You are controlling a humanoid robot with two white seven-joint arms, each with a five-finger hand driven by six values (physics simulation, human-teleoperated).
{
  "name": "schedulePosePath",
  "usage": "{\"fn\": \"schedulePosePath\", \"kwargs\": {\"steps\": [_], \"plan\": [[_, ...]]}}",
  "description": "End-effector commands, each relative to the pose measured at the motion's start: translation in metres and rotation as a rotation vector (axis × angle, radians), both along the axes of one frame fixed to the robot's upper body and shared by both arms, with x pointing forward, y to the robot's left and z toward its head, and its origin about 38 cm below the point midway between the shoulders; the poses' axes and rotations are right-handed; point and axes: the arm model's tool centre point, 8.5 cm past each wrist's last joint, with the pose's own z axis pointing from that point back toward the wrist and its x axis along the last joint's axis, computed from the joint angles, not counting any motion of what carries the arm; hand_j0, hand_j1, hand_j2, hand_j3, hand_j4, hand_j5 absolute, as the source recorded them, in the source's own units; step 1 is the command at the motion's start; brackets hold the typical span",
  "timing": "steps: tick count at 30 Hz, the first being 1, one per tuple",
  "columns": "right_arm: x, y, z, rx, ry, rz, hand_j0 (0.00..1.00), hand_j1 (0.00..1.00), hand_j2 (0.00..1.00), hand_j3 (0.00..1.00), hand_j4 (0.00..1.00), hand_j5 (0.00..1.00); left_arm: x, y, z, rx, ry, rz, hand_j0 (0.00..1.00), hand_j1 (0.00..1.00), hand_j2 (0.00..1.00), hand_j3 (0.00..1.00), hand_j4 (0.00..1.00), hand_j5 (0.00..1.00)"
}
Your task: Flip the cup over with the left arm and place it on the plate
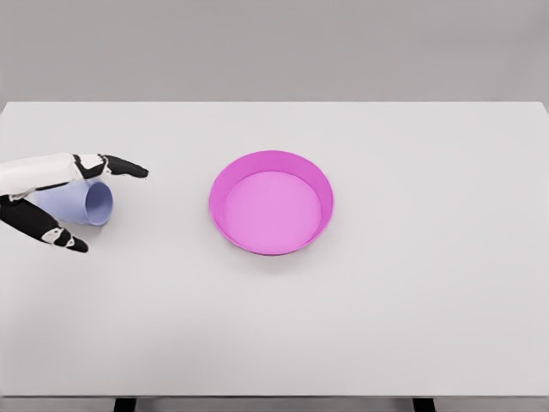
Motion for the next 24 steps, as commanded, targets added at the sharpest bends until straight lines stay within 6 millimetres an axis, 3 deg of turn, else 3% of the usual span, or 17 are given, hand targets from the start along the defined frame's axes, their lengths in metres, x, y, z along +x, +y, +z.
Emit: {"fn": "schedulePosePath", "kwargs": {"steps": [1, 7, 11, 14, 24], "plan": [[0.000, 0.000, 0.000, 0.000, 0.000, 0.000, 1.00, 1.00, 1.00, 1.00, 1.00, 1.00, 0.012, 0.017, 0.002, 0.027, 0.057, 0.137, 1.00, 1.00, 1.00, 1.00, 1.00, 1.00], [0.000, 0.000, 0.000, 0.000, 0.000, 0.000, 1.00, 1.00, 1.00, 1.00, 1.00, 1.00, 0.023, 0.043, -0.019, 0.085, 0.169, 0.309, 1.00, 1.00, 1.00, 1.00, 1.00, 1.00], [0.000, 0.000, 0.000, 0.000, 0.000, 0.000, 1.00, 1.00, 1.00, 1.00, 1.00, 1.00, 0.026, 0.047, -0.026, 0.114, 0.180, 0.336, 1.00, 1.00, 1.00, 1.00, 1.00, 1.00], [0.000, 0.000, 0.000, 0.000, 0.000, 0.000, 1.00, 1.00, 1.00, 1.00, 1.00, 1.00, 0.034, 0.037, -0.040, 0.155, 0.161, 0.333, 1.00, 1.00, 1.00, 1.00, 1.00, 1.00], [0.000, 0.000, 0.000, 0.000, 0.000, 0.000, 1.00, 1.00, 1.00, 1.00, 1.00, 1.00, 0.037, 0.048, -0.045, 0.278, 0.103, 0.355, 1.00, 1.00, 1.00, 1.00, 1.00, 1.00]]}}
